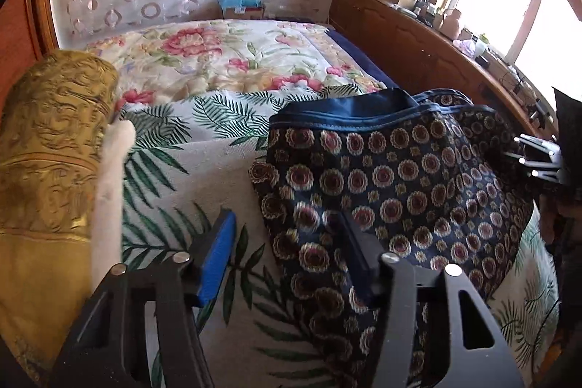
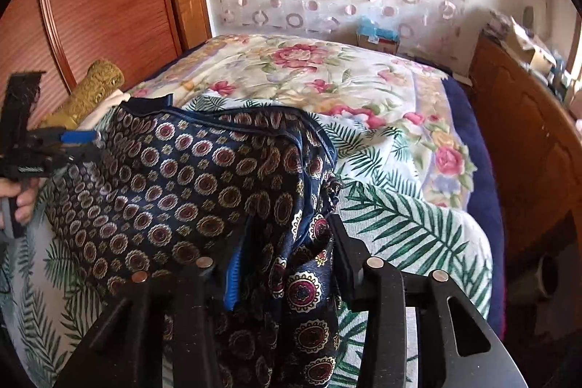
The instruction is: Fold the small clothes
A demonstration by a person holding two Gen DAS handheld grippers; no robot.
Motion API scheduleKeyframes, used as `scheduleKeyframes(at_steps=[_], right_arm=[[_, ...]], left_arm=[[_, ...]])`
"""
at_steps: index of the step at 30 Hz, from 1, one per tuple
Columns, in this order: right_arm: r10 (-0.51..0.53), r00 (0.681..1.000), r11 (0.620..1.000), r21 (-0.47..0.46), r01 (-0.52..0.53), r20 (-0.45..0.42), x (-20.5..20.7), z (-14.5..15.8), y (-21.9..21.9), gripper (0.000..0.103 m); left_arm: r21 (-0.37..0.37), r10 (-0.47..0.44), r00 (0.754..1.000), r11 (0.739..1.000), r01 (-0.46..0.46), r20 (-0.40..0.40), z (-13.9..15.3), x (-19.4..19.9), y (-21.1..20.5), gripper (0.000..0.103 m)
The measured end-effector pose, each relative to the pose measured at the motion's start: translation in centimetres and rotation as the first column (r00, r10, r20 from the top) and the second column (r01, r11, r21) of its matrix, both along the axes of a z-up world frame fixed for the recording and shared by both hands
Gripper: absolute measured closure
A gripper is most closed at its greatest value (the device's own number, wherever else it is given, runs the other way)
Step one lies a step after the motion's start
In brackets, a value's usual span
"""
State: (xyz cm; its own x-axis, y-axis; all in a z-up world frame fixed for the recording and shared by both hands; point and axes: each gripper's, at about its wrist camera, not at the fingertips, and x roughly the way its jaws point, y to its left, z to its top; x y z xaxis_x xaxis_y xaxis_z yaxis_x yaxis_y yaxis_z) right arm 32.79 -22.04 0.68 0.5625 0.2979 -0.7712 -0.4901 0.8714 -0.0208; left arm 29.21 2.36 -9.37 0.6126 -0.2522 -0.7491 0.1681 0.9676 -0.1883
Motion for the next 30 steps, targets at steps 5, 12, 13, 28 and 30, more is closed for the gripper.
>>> scheduleKeyframes(at_steps=[5,12,13,28,30], right_arm=[[-0.040,0.998,0.998,0.041,0.042,-0.040,1.6,-1.0,0.5,0.046],[-0.032,0.999,0.996,0.080,0.035,-0.043,3.1,-1.7,0.8,0.046],[-0.031,0.999,0.996,0.078,0.034,-0.043,3.2,-1.8,0.8,0.046],[0.059,0.995,0.985,0.157,-0.072,0.085,0.0,1.1,0.8,0.090],[0.066,0.990,0.980,0.180,-0.088,0.125,-0.9,2.4,1.1,0.090]], left_arm=[[-0.003,0.011,1.000,1.000,-0.011,0.002,0.1,0.5,-0.1,0.052],[0.021,0.003,1.000,1.000,-0.003,0.009,0.1,0.7,-0.5,0.055],[0.020,0.001,1.000,1.000,-0.001,0.010,0.1,0.7,-0.5,0.058],[-0.102,-0.014,0.981,0.994,0.034,0.192,5.4,-5.1,0.7,0.098],[-0.111,-0.001,0.973,0.993,0.028,0.232,6.7,-6.7,1.2,0.098]])
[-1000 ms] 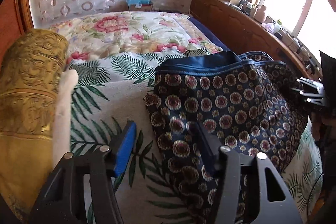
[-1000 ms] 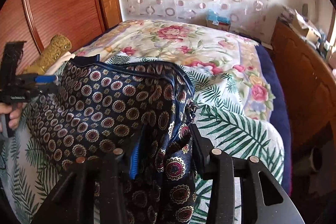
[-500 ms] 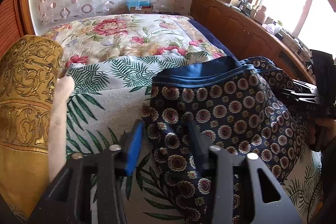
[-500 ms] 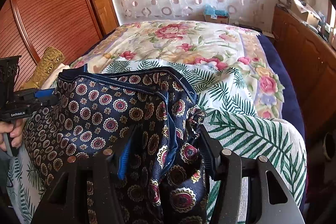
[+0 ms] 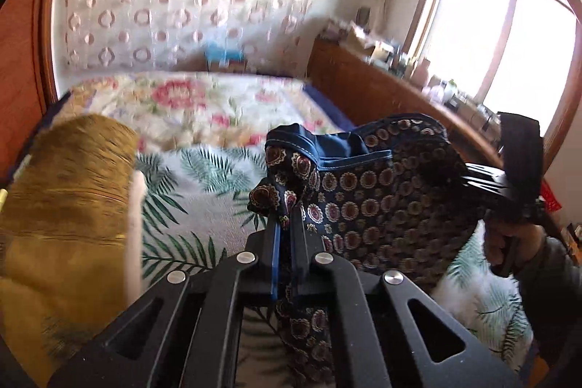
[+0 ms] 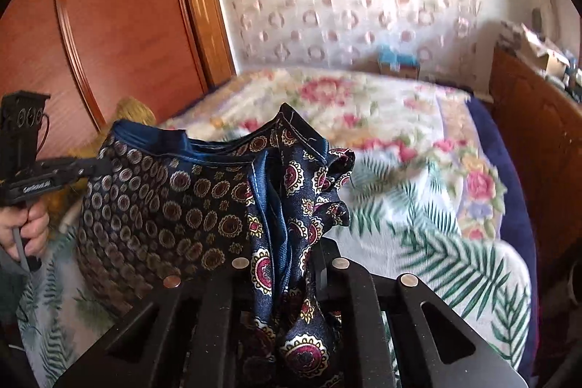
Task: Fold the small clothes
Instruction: 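Lift the folded shirt with both grippers and carry it toward the cushion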
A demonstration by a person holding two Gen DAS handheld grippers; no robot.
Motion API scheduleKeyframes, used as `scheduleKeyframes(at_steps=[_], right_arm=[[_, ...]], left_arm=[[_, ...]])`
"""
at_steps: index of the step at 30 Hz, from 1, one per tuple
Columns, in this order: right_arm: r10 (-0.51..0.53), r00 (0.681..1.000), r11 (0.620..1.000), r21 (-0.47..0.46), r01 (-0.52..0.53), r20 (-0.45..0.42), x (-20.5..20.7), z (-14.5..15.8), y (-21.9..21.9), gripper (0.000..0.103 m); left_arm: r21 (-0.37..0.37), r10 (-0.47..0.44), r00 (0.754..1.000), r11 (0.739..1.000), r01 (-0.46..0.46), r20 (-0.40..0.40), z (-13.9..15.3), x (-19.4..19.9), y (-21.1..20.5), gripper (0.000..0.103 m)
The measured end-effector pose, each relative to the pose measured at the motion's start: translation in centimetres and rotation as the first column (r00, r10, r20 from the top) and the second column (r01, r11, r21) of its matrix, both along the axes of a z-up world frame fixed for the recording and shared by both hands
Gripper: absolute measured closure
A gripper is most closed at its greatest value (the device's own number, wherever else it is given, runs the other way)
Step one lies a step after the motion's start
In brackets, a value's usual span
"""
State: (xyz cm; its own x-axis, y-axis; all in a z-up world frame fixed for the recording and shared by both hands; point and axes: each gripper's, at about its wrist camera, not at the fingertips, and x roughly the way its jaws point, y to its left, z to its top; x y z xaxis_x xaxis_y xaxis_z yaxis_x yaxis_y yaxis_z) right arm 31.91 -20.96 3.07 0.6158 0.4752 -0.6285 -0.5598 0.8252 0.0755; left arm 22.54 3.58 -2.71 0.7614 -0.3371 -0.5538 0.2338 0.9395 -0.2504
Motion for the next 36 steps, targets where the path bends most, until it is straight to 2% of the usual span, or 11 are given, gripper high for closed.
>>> scheduleKeyframes(at_steps=[5,9,16,19,23,28,31,34,36], right_arm=[[0.057,0.995,0.997,0.054,-0.062,0.085,-1.8,3.0,1.8,0.091],[0.126,0.982,0.990,0.045,-0.133,0.138,-2.6,4.8,4.3,0.091],[0.279,0.937,0.957,0.017,-0.289,0.208,-1.5,7.6,11.1,0.091],[0.351,0.909,0.934,-0.022,-0.355,0.227,-0.5,8.3,15.9,0.091],[0.426,0.881,0.905,-0.070,-0.421,0.207,1.6,7.8,21.6,0.091],[0.489,0.858,0.871,-0.137,-0.471,0.158,4.0,5.8,28.6,0.091],[0.511,0.851,0.857,-0.145,-0.494,0.121,4.7,5.0,31.2,0.089],[0.496,0.865,0.861,-0.181,-0.476,0.083,6.1,4.8,32.6,0.078],[0.471,0.878,0.875,-0.174,-0.452,0.089,6.8,5.5,32.7,0.062]], left_arm=[[-0.010,0.052,0.996,0.999,-0.051,0.078,2.5,-3.4,2.1,0.098],[-0.015,0.111,0.986,0.994,-0.110,0.122,3.7,-5.8,4.3,0.098],[-0.014,0.257,0.953,0.966,-0.258,0.158,4.3,-10.0,9.1,0.098],[-0.001,0.329,0.933,0.943,-0.333,0.143,3.5,-11.5,10.8,0.098],[-0.007,0.414,0.907,0.910,-0.415,0.080,1.1,-12.4,12.9,0.098],[-0.032,0.463,0.886,0.886,-0.462,0.026,-1.5,-13.6,14.6,0.098],[-0.033,0.476,0.880,0.879,-0.475,-0.002,-2.5,-13.6,15.5,0.098],[-0.041,0.476,0.879,0.878,-0.477,-0.030,-3.6,-13.5,16.1,0.098],[-0.038,0.477,0.878,0.877,-0.478,-0.036,-3.9,-13.5,16.2,0.098]])
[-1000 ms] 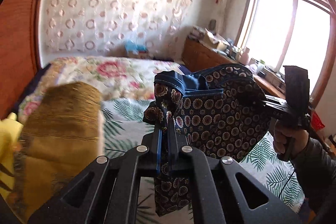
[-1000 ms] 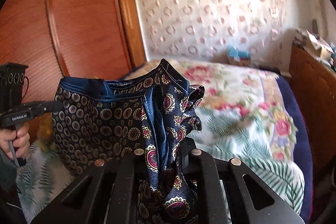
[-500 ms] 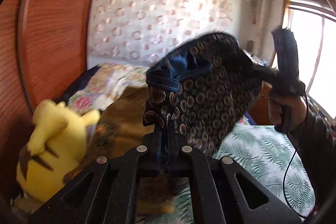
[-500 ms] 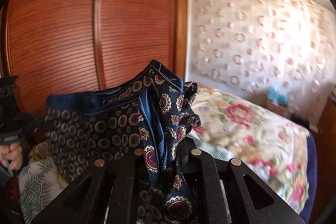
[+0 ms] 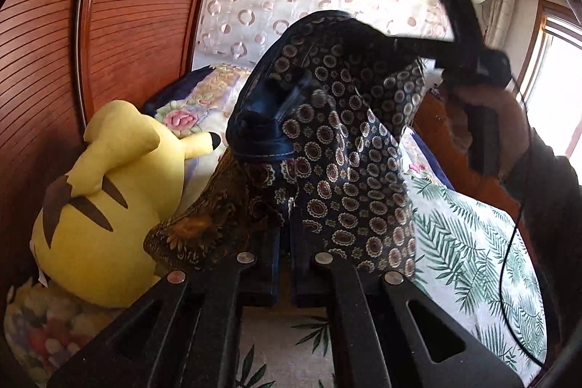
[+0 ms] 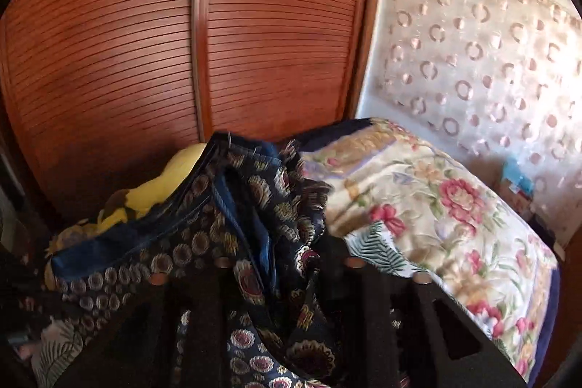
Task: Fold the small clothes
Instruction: 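Lift the folded shirt with both grippers and carry it toward the cushion, then lower the folded shirt onto the gold cushion and open both grippers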
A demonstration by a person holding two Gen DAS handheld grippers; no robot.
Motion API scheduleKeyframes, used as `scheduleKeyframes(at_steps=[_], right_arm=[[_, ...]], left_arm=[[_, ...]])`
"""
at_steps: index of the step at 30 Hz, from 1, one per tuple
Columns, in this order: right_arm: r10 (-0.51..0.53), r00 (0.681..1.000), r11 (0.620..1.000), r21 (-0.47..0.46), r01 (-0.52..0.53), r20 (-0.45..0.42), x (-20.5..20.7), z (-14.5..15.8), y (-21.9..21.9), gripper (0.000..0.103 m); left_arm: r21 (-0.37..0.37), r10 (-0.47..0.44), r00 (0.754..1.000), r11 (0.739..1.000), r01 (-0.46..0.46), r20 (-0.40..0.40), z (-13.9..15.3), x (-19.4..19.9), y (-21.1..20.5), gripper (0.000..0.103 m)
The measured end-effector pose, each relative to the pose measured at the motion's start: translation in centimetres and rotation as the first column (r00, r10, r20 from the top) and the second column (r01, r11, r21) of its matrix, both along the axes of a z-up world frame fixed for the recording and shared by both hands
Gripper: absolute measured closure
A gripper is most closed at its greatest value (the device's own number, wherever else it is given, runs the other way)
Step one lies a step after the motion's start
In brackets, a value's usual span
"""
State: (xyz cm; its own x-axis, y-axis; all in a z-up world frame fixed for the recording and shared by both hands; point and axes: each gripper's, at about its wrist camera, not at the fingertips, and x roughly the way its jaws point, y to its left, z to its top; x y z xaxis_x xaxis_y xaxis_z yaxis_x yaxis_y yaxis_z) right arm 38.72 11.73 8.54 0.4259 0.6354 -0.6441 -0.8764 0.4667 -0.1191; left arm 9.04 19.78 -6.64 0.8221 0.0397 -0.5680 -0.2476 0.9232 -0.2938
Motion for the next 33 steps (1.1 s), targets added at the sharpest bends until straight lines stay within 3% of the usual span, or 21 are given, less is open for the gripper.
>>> scheduleKeyframes(at_steps=[2,4,6,9,13,18,28,30,33], right_arm=[[-0.039,0.998,0.999,0.008,0.039,0.040,-0.4,0.3,0.2,0.052],[-0.070,0.994,0.997,0.030,0.068,0.086,-0.8,0.9,-0.7,0.051],[-0.065,0.994,0.997,0.038,0.062,0.086,-3.5,0.9,-1.9,0.050],[-0.067,0.993,0.998,0.009,0.066,0.099,-4.4,-0.3,-2.4,0.050],[-0.059,0.998,0.998,0.001,0.059,0.036,-5.6,-2.5,-1.5,0.050],[-0.070,0.996,0.996,-0.056,0.067,-0.049,-3.6,-6.1,-0.8,0.050],[-0.117,0.992,0.993,0.010,0.117,-0.044,-2.5,-9.7,-0.3,0.049],[-0.132,0.991,0.991,0.006,0.132,-0.033,-3.7,-9.9,-0.9,0.049],[-0.164,0.986,0.985,0.043,0.165,-0.034,-5.6,-10.2,-2.5,0.049]], left_arm=[[-0.002,0.000,1.000,1.000,0.000,-0.004,0.0,0.0,-0.3,0.098],[-0.006,0.002,1.000,1.000,-0.002,-0.004,0.0,0.0,-0.1,0.098],[-0.006,0.003,1.000,1.000,-0.003,-0.005,-0.1,-0.2,0.0,0.098],[-0.002,0.003,1.000,1.000,-0.003,-0.008,-0.1,-0.2,-0.1,0.098],[-0.003,0.012,1.000,1.000,-0.012,-0.018,-0.4,-0.1,0.3,0.098],[-0.018,0.040,0.998,0.999,-0.041,-0.042,-1.1,0.1,1.5,0.098],[0.034,0.052,0.996,0.998,-0.050,-0.077,-1.1,0.5,0.8,0.098],[0.072,0.054,0.995,0.996,-0.049,-0.079,-0.5,0.1,0.4,0.091],[0.126,0.068,0.996,0.990,-0.059,-0.063,0.2,-0.5,-0.1,0.070]])
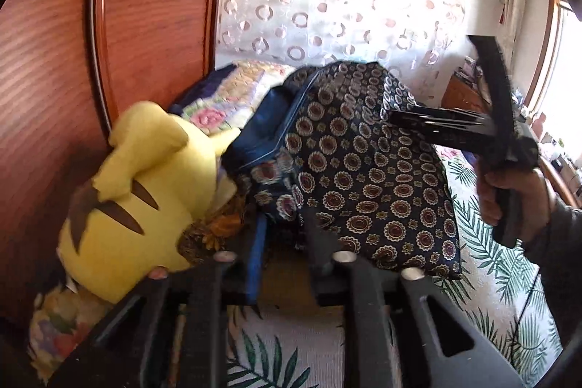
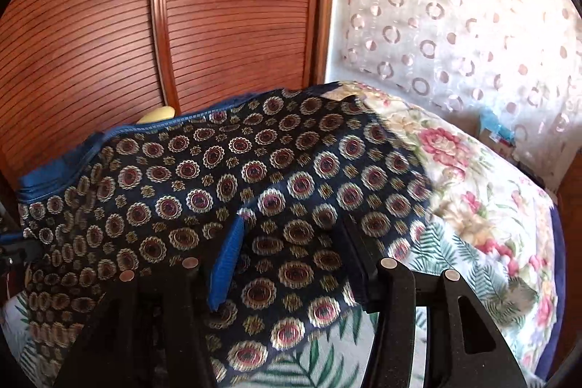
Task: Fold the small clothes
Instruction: 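Lower the folded shirt onto the gold cushion and open both grippers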
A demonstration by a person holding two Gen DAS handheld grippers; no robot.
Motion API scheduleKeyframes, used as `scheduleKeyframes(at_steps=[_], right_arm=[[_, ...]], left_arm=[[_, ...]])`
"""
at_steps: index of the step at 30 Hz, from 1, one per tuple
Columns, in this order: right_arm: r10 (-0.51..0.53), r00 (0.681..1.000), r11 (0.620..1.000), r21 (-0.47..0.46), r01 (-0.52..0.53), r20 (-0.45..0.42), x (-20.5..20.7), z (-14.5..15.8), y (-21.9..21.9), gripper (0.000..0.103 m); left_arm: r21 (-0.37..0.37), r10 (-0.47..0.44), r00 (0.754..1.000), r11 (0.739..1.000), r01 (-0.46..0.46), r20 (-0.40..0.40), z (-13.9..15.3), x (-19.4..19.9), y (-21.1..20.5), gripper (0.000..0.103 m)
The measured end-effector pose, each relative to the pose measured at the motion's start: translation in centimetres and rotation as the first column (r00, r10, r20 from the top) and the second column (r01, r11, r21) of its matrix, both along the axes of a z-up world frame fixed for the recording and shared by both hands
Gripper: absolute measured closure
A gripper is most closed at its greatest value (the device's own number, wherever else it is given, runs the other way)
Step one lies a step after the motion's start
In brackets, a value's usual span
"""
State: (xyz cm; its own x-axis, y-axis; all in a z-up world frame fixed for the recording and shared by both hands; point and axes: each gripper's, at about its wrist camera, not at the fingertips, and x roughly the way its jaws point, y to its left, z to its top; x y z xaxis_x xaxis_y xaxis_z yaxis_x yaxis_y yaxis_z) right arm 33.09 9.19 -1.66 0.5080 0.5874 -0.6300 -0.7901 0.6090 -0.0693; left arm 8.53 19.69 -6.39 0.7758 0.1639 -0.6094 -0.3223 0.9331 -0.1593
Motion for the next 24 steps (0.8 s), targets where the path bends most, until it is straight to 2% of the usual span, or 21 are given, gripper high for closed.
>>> scheduleKeyframes(at_steps=[1,2,3,4,6,14,17,21,24], right_arm=[[-0.004,1.000,1.000,0.016,0.004,-0.007,-0.6,0.5,-0.6,0.049],[-0.008,1.000,0.999,0.031,0.008,-0.005,-1.2,0.8,-1.2,0.049],[-0.017,1.000,0.999,0.042,0.017,0.003,-1.9,1.3,-1.9,0.049],[-0.023,1.000,0.998,0.054,0.022,0.008,-2.7,1.8,-2.8,0.049],[-0.030,1.000,0.997,0.069,0.029,0.008,-4.1,2.4,-4.3,0.049],[-0.111,0.994,0.986,0.128,0.111,-0.004,-9.8,3.8,-10.7,0.048],[-0.142,0.990,0.981,0.132,0.141,-0.005,-12.0,4.2,-12.8,0.043],[-0.196,0.981,0.970,0.147,0.194,0.000,-14.9,5.1,-15.9,0.029],[-0.237,0.971,0.960,0.159,0.232,0.015,-17.4,5.7,-18.3,0.024]], left_arm=[[0.015,-0.007,1.000,1.000,0.007,0.010,0.4,-0.3,-0.2,0.060],[0.024,-0.014,1.000,1.000,0.013,0.018,0.7,-0.5,-0.5,0.057],[0.033,-0.024,0.999,0.999,0.023,0.025,1.1,-0.7,-0.8,0.048],[0.042,-0.034,0.999,0.999,0.032,0.033,1.4,-0.9,-1.1,0.034],[0.058,-0.049,0.997,0.997,0.045,0.062,2.2,-1.4,-1.9,0.020],[0.102,-0.098,0.990,0.991,0.088,0.098,4.2,-2.1,-5.6,0.018],[0.111,-0.131,0.987,0.987,0.120,0.097,4.6,-2.0,-7.3,0.018],[0.114,-0.173,0.980,0.980,0.162,0.101,5.1,-2.0,-9.6,0.018],[0.145,-0.207,0.974,0.970,0.193,0.094,5.6,-2.0,-12.0,0.018]])
